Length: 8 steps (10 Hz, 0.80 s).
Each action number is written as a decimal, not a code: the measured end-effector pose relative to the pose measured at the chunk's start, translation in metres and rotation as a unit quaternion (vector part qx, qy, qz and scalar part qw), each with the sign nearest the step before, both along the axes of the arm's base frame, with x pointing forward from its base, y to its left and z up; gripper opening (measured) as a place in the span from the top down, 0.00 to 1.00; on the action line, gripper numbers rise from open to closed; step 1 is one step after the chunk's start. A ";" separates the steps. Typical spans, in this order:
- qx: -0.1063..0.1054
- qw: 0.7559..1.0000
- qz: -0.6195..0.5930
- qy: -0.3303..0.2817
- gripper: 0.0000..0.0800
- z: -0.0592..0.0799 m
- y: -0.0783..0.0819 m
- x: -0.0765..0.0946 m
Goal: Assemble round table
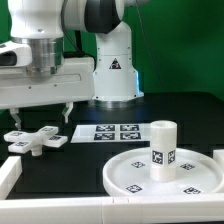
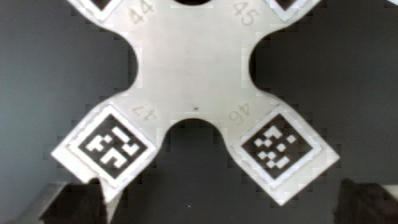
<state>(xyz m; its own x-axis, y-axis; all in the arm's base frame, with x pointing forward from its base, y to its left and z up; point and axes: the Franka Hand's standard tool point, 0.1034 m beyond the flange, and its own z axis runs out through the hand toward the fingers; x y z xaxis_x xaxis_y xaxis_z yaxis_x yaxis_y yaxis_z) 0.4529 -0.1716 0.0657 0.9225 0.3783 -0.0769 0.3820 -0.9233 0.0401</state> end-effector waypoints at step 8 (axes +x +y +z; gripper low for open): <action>0.011 0.999 0.028 0.011 0.19 -0.016 -0.019 -0.025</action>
Offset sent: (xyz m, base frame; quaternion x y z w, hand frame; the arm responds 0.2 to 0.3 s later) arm -0.0244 -0.0084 -0.0143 0.0126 0.0211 -0.0076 0.9997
